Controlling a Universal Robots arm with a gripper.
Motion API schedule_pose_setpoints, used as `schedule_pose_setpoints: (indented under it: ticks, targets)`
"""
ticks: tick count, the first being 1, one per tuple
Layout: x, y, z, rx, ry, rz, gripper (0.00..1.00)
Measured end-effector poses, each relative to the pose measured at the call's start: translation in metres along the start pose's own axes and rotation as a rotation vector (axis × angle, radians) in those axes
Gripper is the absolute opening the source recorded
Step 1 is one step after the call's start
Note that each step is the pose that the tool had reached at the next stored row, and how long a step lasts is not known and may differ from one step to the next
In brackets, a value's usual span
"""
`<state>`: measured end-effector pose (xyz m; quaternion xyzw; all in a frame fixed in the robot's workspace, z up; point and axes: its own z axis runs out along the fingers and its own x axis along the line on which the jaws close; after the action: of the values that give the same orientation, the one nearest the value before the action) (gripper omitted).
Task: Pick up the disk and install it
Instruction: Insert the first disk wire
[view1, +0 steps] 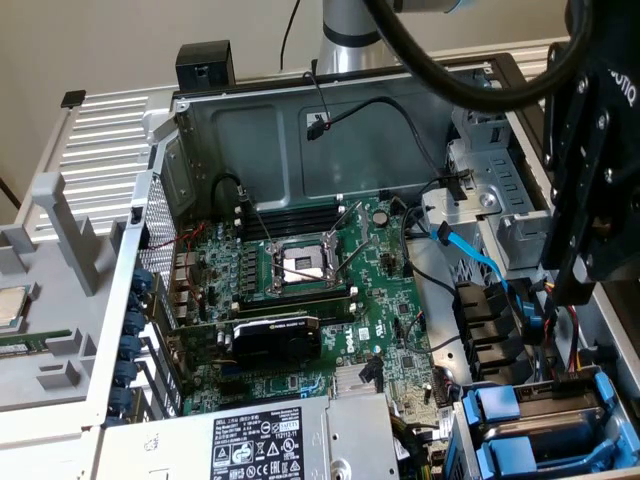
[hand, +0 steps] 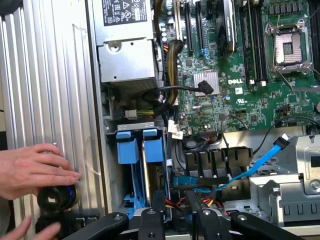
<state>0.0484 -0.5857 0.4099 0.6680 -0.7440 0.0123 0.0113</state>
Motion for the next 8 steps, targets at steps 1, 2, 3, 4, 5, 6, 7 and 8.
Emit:
schedule_pose_setpoints:
  ticks: [1, 2, 3, 4, 5, 6, 7, 8]
  targets:
    - [0.0, 0.0, 0.0, 0.0, -0.0001, 0.0, 0.31]
    - [0.0, 0.0, 0.0, 0.0, 0.0, 0.0, 0.31]
    - [0.0, 0.0, 0.0, 0.0, -0.0001, 0.0, 0.31]
    - [0.0, 0.0, 0.0, 0.0, -0.0001, 0.0, 0.31]
    - [0.0, 0.0, 0.0001, 0.0, -0.0001, 0.0, 0.31]
    - [0.0, 0.0, 0.0, 0.0, -0.0001, 0.0, 0.31]
    - [0.0, 0.0, 0.0, 0.0, 0.0, 0.0, 0.31]
    - [0.0, 0.0, 0.0, 0.0, 0.0, 0.0, 0.31]
